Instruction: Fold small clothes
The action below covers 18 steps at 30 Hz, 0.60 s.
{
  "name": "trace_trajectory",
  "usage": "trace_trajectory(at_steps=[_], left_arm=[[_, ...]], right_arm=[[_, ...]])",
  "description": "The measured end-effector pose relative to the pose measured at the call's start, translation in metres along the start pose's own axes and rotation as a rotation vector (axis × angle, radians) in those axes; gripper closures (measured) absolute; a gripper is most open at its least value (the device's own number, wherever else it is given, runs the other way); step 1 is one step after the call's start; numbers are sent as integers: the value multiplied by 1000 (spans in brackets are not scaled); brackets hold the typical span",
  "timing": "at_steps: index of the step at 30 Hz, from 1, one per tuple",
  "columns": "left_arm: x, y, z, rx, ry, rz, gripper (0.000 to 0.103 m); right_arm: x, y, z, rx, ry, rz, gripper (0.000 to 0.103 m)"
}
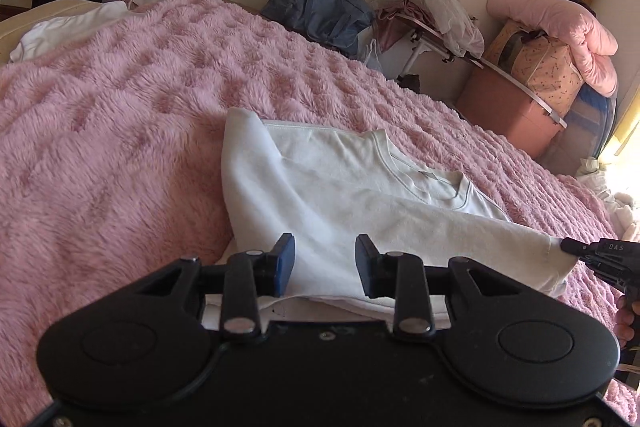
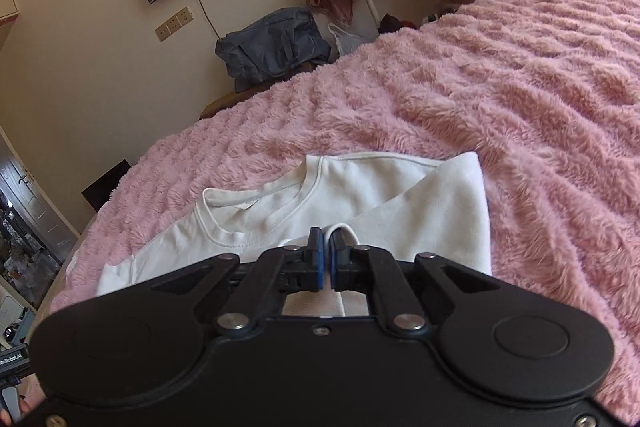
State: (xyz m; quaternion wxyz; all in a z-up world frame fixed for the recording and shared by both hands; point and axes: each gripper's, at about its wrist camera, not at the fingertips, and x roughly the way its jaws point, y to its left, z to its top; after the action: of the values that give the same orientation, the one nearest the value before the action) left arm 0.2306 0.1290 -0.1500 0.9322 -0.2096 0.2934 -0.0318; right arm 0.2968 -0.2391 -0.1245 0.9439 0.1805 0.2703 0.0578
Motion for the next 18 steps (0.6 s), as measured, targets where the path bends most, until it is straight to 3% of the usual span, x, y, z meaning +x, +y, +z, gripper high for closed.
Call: trace_trajectory(at_steps=[3,7,13,18], left_arm=[[0,-6,-11,60,14,31,70],[2,-16,-29,198,24,154,69],[17,-28,-50,423,20,309,67],[36,-17,-51,465,23,407,64]], right_arm=[[6,-20,5,34,29,-9,99],[24,-32,-12,39,88,-73,99],[26,-37,-20,69,79,-70,99],[24,-34,-15,57,81,-62,99]])
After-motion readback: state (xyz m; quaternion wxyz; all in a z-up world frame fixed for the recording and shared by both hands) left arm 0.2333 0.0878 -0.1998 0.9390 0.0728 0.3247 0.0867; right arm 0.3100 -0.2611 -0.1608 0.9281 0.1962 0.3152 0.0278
